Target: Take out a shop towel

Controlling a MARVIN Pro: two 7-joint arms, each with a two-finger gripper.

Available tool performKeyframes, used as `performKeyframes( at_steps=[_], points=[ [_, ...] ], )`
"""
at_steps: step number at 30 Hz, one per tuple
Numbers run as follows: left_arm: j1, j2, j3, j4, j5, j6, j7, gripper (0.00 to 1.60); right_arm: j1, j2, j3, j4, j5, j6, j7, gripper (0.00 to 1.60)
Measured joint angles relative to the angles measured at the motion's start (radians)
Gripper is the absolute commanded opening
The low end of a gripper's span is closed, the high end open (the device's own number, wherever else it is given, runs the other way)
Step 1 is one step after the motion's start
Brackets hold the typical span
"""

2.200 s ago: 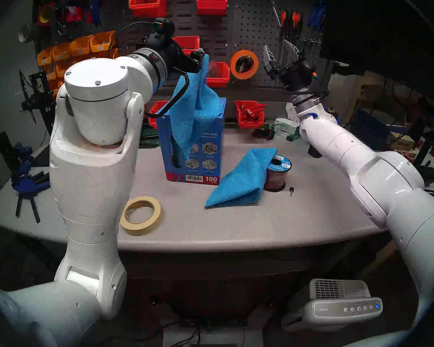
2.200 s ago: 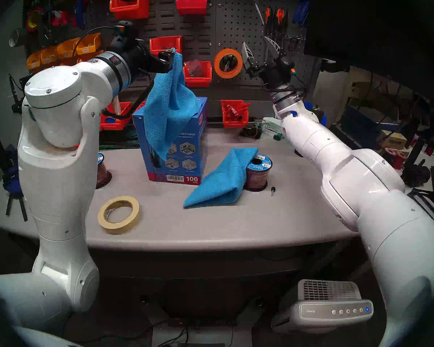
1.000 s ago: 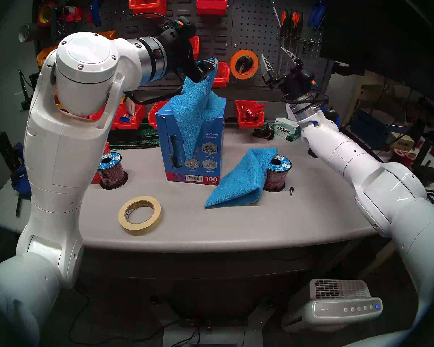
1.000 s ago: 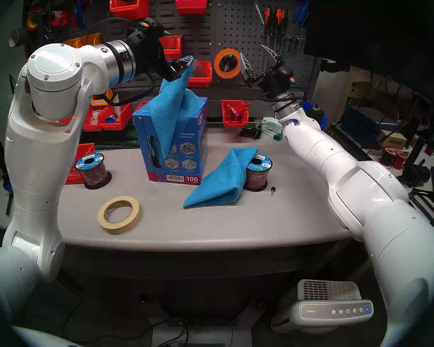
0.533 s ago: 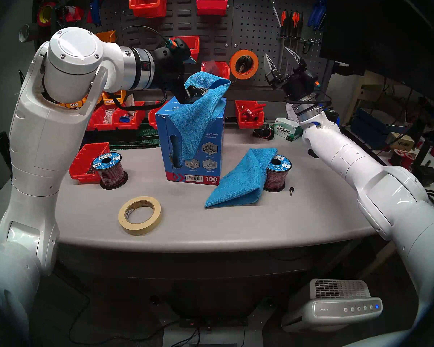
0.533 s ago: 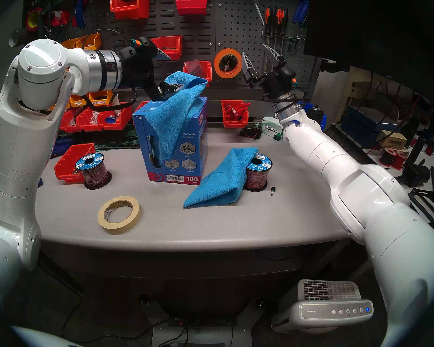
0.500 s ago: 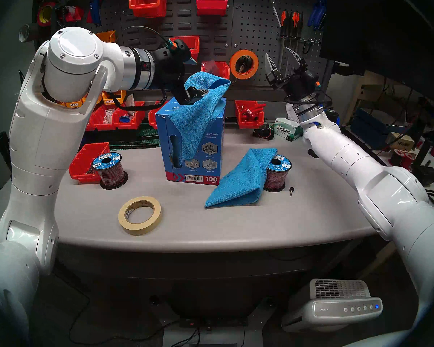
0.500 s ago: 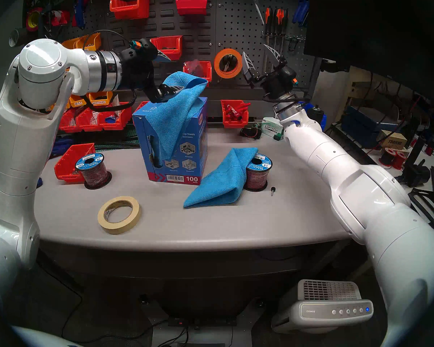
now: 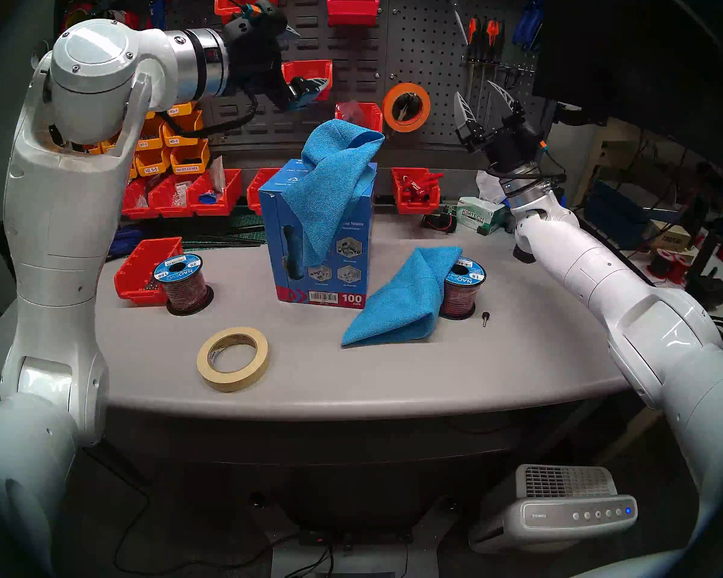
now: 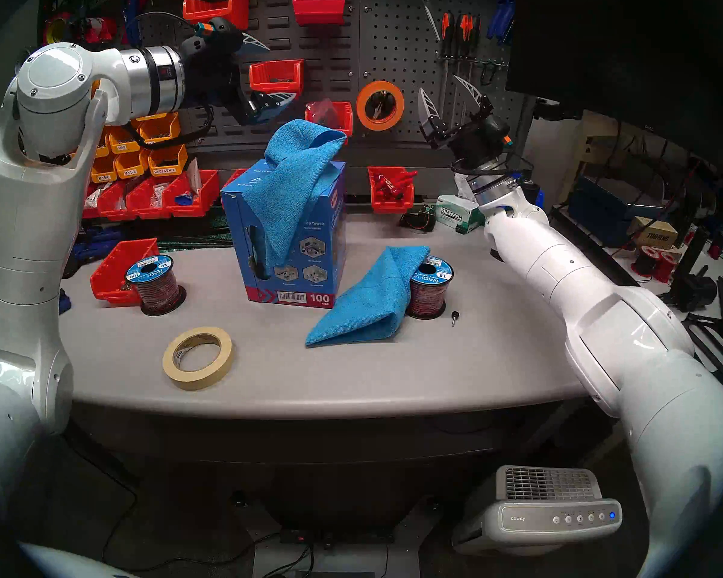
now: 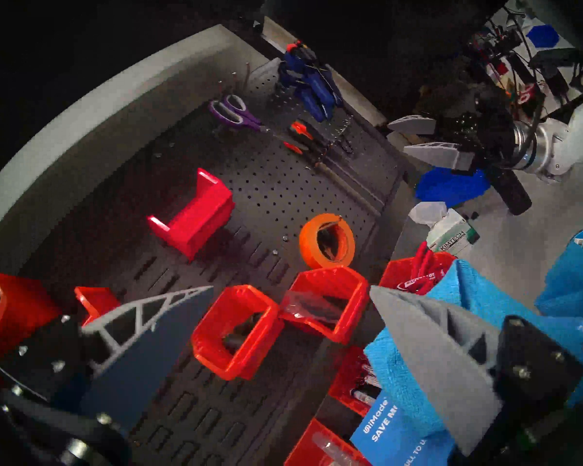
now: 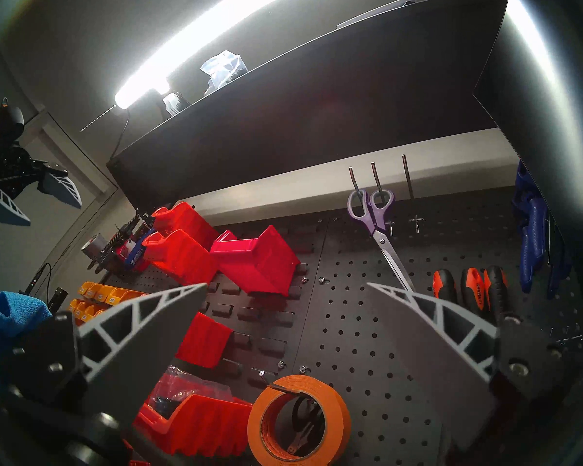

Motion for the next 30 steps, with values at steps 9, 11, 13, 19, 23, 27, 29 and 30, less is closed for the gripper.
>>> performKeyframes(
  at_steps=[9,11,13,19,23,27,29,30],
  points=[
    [0.095,-0.026,-0.124,-0.106,0.031,0.072,0.12,1.6,-0.008,-0.005,-0.005,-0.001,-0.019,0.0,-0.002,1.6],
    [0.127,-0.037,-0.129,-0.123,0.038,0.089,0.137,1.6,-0.009,-0.011,-0.007,-0.002,-0.024,0.0,-0.002,1.6],
    [0.161,-0.049,-0.131,-0.139,0.044,0.106,0.153,1.6,-0.009,-0.018,-0.008,-0.004,-0.03,0.0,-0.002,1.6],
    [0.249,-0.084,-0.135,-0.175,0.06,0.149,0.195,1.6,-0.004,-0.034,-0.009,-0.011,-0.046,0.0,-0.002,1.6],
    [0.319,-0.114,-0.143,-0.207,0.076,0.177,0.239,1.6,0.009,-0.039,-0.005,-0.017,-0.056,0.0,-0.002,1.6],
    [0.375,-0.14,-0.16,-0.236,0.092,0.199,0.284,1.6,0.025,-0.035,0.003,-0.023,-0.062,0.0,-0.002,1.6],
    [0.401,-0.153,-0.172,-0.252,0.101,0.21,0.309,1.6,0.032,-0.03,0.008,-0.026,-0.065,0.0,-0.002,1.6],
    [0.417,-0.163,-0.182,-0.262,0.107,0.218,0.326,1.6,0.036,-0.027,0.01,-0.028,-0.067,0.0,-0.002,1.6]
  ],
)
